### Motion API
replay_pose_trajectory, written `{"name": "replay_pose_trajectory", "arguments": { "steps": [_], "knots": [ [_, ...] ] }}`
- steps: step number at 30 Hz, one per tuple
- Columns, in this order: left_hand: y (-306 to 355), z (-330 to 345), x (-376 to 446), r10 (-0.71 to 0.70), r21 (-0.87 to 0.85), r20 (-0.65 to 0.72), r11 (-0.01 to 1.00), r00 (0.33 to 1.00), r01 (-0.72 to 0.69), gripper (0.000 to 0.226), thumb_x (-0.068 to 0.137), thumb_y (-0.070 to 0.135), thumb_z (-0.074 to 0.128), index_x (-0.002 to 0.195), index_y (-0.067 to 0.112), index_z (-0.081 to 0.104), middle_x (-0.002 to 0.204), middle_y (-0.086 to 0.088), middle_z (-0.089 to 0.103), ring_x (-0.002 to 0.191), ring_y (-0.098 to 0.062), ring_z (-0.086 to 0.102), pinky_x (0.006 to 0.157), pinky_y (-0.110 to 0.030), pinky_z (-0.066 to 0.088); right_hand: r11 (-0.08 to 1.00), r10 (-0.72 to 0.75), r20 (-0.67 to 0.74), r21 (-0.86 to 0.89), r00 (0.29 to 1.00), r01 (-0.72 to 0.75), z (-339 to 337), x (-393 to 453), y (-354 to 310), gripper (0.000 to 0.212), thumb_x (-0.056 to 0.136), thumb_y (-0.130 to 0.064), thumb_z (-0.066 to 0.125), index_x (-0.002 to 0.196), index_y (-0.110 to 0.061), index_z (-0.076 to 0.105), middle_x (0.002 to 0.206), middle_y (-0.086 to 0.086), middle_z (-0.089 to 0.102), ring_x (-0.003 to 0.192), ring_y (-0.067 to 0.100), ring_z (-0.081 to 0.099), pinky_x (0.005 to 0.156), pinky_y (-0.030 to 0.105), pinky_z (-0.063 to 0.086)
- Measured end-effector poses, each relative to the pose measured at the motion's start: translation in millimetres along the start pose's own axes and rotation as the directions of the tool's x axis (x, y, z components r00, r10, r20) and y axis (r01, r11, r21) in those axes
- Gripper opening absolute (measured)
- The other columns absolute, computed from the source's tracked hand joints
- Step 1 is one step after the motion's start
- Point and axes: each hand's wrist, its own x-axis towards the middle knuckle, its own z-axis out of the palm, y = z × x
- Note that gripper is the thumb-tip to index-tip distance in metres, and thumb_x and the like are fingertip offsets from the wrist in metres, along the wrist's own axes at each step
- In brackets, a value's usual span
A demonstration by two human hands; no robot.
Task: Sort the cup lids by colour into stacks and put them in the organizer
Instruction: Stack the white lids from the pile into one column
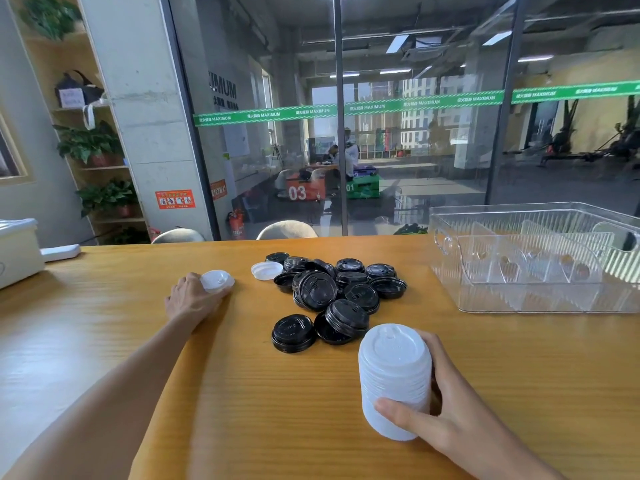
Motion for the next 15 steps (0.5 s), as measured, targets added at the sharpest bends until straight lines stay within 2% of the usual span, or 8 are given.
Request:
{"name": "replay_pose_trajectory", "arguments": {
  "steps": [3, 7, 12, 15],
  "knots": [
    [0.4, -3.2, -3.6, -0.01, -0.024, -0.05, 1.0, 0.999, 0.009, 0.086, 0.085, 0.072, 0.075, 0.141, 0.008, 0.056, 0.138, -0.014, 0.063, 0.128, -0.039, 0.058, 0.107, -0.051, 0.045, 1.0, 0.001, 0.001, 0.006, 1.0, -0.001, -0.3, -1.1, 0.7, 0.08, 0.079, -0.054, 0.088, 0.143, -0.053, 0.039, 0.137, -0.018, 0.062, 0.128, 0.007, 0.06, 0.103, 0.027, 0.046],
    [4.6, -9.3, -10.4, 0.003, -0.066, -0.121, 0.998, 0.993, -0.011, 0.082, 0.083, 0.075, 0.073, 0.13, 0.01, 0.061, 0.127, -0.013, 0.067, 0.118, -0.039, 0.062, 0.102, -0.052, 0.049, 1.0, -0.005, -0.002, 0.009, 1.0, 0.005, 0.1, -1.6, 1.4, 0.083, 0.081, -0.056, 0.088, 0.147, -0.05, 0.038, 0.139, -0.018, 0.062, 0.13, 0.007, 0.06, 0.102, 0.023, 0.046],
    [21.3, -18.2, -30.7, 0.083, -0.104, -0.19, 0.989, 0.978, -0.104, 0.092, 0.082, 0.077, 0.073, 0.149, 0.016, 0.056, 0.141, -0.014, 0.065, 0.125, -0.039, 0.064, 0.104, -0.052, 0.049, 1.0, -0.008, -0.009, 0.022, 1.0, 0.008, 1.1, -2.1, 3.4, 0.084, 0.082, -0.056, 0.089, 0.148, -0.047, 0.039, 0.138, -0.016, 0.063, 0.128, 0.008, 0.061, 0.103, 0.03, 0.048],
    [31.9, -23.0, -45.6, 0.155, -0.129, -0.215, 0.974, 0.964, -0.185, 0.093, 0.082, 0.083, 0.068, 0.149, 0.019, 0.059, 0.138, -0.012, 0.064, 0.12, -0.039, 0.065, 0.101, -0.052, 0.049, 1.0, -0.008, -0.012, 0.023, 1.0, 0.008, 1.6, -2.8, 3.0, 0.083, 0.08, -0.059, 0.089, 0.146, -0.048, 0.04, 0.138, -0.018, 0.064, 0.127, 0.005, 0.062, 0.1, 0.025, 0.048]
  ]
}}
